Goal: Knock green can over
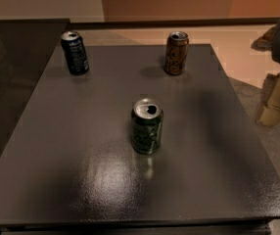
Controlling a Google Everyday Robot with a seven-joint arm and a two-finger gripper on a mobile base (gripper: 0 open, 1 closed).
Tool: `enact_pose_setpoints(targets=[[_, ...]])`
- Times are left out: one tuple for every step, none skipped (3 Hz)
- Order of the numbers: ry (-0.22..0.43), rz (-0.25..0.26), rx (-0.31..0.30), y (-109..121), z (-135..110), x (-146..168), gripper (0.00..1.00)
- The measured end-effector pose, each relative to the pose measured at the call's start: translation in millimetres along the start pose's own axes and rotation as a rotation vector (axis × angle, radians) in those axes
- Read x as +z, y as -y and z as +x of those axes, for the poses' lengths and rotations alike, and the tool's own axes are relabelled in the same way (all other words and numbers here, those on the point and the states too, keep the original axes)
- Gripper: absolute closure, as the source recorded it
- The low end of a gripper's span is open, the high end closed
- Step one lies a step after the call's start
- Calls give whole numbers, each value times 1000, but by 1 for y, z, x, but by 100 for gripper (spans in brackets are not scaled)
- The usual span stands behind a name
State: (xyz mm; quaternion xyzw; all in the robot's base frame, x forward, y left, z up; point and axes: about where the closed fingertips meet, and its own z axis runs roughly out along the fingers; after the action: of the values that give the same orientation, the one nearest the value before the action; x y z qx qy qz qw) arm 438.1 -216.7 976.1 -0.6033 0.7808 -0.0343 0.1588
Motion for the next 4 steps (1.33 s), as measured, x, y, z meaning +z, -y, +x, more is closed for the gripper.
enact_pose_setpoints(targets=[[0,0,0,0,0,0,0],[15,2,-2,2,-7,2,0],[15,2,-2,2,-7,2,0],[55,-14,-20,1,-24,10,0]])
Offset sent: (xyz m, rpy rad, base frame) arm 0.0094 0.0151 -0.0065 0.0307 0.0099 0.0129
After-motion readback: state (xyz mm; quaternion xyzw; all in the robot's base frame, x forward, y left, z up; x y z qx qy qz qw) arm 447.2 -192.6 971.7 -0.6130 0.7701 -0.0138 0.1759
